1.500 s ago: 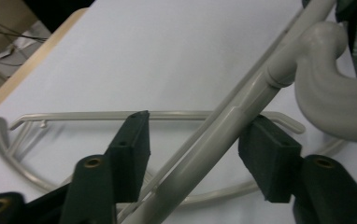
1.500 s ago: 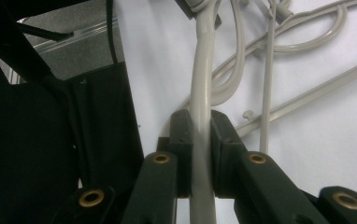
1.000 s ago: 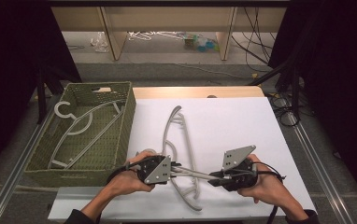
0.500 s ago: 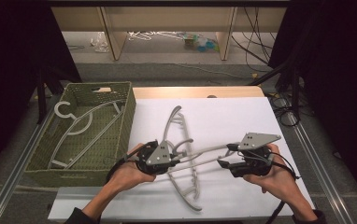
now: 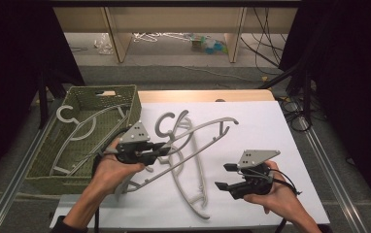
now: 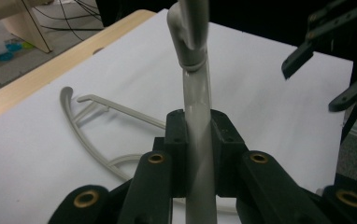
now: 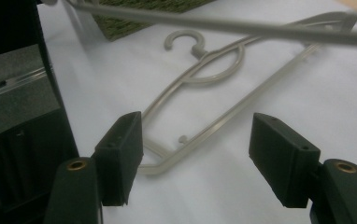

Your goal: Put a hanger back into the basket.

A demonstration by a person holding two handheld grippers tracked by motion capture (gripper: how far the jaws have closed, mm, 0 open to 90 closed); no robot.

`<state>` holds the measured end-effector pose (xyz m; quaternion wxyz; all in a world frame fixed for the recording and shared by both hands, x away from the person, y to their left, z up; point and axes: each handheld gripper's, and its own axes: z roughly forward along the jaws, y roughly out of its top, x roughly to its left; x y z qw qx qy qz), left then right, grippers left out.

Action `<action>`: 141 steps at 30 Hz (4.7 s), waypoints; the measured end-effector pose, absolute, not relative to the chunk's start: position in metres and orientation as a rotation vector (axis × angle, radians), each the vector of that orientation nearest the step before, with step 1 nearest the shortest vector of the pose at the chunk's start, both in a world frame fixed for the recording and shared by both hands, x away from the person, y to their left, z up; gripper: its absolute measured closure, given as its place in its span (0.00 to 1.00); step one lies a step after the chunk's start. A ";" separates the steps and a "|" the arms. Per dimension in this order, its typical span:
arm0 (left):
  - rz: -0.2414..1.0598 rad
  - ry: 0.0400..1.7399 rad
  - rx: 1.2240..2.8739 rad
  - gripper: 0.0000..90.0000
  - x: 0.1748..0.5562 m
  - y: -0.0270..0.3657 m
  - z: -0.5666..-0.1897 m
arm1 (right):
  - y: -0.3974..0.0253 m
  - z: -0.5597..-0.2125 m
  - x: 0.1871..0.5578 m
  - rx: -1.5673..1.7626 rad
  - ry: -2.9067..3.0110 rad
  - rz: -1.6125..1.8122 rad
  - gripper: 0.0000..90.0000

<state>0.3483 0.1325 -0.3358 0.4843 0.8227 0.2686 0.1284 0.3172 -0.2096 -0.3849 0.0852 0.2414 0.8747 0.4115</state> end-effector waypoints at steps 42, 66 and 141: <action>0.698 1.039 1.757 0.88 0.414 0.335 -0.308 | -0.201 -0.418 0.321 0.787 2.720 1.194 0.38; 0.650 1.122 1.853 0.88 0.421 0.369 -0.364 | -0.201 -0.424 0.323 0.791 2.736 1.180 0.38; 0.508 0.781 1.778 0.19 0.274 0.179 -0.426 | -0.199 -0.435 0.321 0.853 2.623 1.221 0.29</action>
